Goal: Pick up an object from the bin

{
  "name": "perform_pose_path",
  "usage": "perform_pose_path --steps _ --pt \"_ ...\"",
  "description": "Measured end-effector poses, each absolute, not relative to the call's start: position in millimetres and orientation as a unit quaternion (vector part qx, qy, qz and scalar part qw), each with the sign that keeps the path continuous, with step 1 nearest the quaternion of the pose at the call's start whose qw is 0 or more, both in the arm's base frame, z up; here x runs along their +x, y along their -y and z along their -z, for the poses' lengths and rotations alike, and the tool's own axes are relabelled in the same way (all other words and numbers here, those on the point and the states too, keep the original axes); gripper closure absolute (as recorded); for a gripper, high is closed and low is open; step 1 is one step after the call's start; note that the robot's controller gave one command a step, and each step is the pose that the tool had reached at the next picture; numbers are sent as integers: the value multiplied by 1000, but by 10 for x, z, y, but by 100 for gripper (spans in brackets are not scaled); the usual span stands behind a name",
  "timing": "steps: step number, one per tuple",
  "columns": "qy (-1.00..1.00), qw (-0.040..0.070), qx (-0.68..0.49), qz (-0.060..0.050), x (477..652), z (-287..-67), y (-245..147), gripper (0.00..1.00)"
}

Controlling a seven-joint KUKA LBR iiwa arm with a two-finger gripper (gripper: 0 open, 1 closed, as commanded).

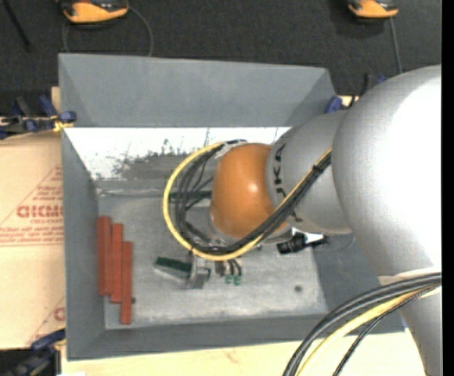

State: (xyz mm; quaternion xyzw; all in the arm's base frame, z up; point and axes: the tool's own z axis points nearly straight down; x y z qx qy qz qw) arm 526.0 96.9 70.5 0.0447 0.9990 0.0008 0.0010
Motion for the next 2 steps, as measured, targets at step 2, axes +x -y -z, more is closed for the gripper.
perform_pose_path --steps 2 --pt "-987 5 -160 0 5622 -2603 -1321 100"
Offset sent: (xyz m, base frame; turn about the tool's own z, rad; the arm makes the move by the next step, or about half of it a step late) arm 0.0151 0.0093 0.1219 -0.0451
